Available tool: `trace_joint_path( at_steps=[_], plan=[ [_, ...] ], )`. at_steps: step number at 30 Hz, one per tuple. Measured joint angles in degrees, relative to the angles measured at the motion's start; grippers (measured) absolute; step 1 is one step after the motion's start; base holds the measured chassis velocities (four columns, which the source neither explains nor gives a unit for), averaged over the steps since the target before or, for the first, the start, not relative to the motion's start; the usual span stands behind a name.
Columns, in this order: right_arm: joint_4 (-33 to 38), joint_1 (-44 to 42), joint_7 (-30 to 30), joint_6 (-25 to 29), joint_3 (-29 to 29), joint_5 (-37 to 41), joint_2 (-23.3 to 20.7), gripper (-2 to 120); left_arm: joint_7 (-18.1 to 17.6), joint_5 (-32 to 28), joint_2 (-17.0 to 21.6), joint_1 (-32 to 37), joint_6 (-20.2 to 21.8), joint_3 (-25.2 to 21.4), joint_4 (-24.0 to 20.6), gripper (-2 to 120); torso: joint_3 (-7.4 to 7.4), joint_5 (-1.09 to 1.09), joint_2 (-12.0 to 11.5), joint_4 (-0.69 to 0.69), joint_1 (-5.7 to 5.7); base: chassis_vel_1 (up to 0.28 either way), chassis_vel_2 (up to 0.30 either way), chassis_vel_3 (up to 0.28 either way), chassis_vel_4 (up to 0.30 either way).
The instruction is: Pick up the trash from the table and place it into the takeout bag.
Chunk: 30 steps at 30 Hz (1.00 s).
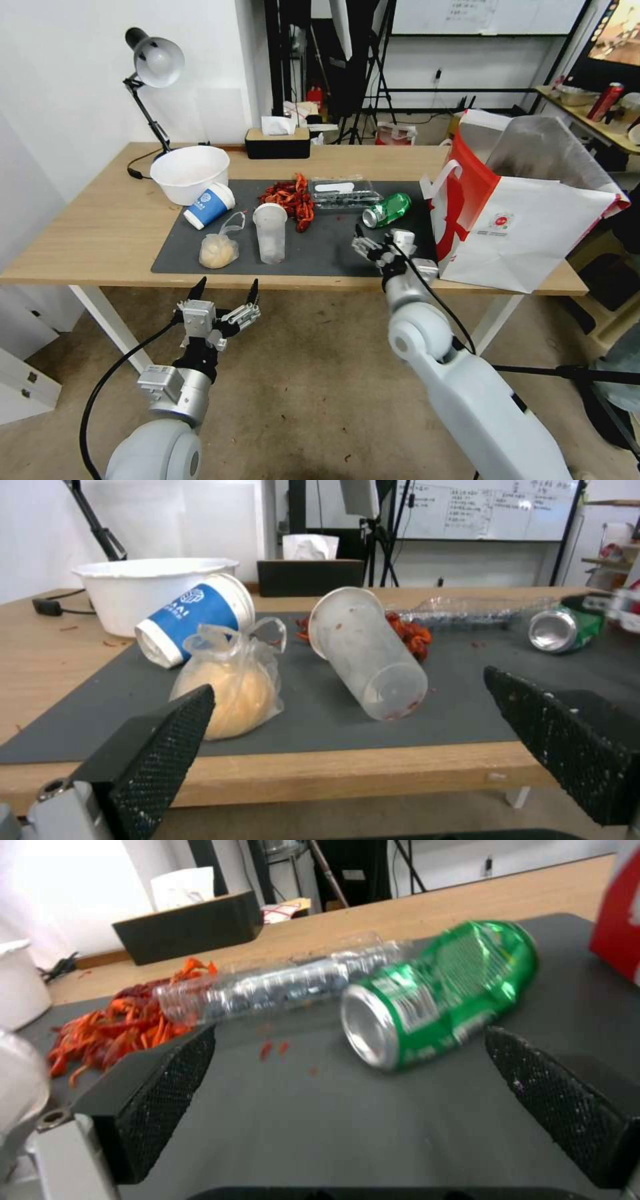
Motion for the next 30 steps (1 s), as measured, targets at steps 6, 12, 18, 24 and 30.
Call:
trace_joint_path(
  at_steps=[6, 12, 18, 24, 30],
  plan=[
    [-4.5, 7.3, 6.7, -3.7, -2.7, 2.3, 1.7, 100, -0.1, -0.1, -0.1, -0.6, -0.1, -0.1, 0.7, 100, 0.0, 0.0, 0.0, -0.01, 0.0, 0.0, 0.0, 0.0, 0.0],
    [-5.7, 9.3, 10.0, -6.9, -2.8, 4.2, 2.0, 100, -0.1, -0.3, 0.1, -0.9, -0.1, -0.1, 1.0, 100, 0.0, 0.0, 0.0, -0.01, -0.02, 0.0, 0.0, 0.0, 0.0],
    [-7.5, 11.2, 12.8, -9.9, -2.8, 6.6, 2.6, 100, -0.2, -0.3, 0.2, -1.0, -0.1, -0.1, 1.1, 100, 0.0, 0.0, 0.0, -0.01, -0.02, 0.0, 0.0, 0.0, 0.0],
    [-10.6, 13.6, 13.8, -10.8, -3.3, 7.9, 3.7, 100, -0.2, -0.3, 0.2, -1.0, -0.3, -0.1, 1.4, 100, 0.0, 0.0, 0.0, -0.01, -0.01, 0.0, 0.0, 0.0, 0.0],
    [-13.5, 15.3, 14.9, -11.5, -3.7, 8.8, 4.7, 100, -0.2, -0.4, 0.1, -0.9, -0.8, -0.1, 1.8, 100, 0.0, 0.0, 0.0, -0.01, -0.01, 0.0, 0.0, 0.0, 0.0]
  ],
)
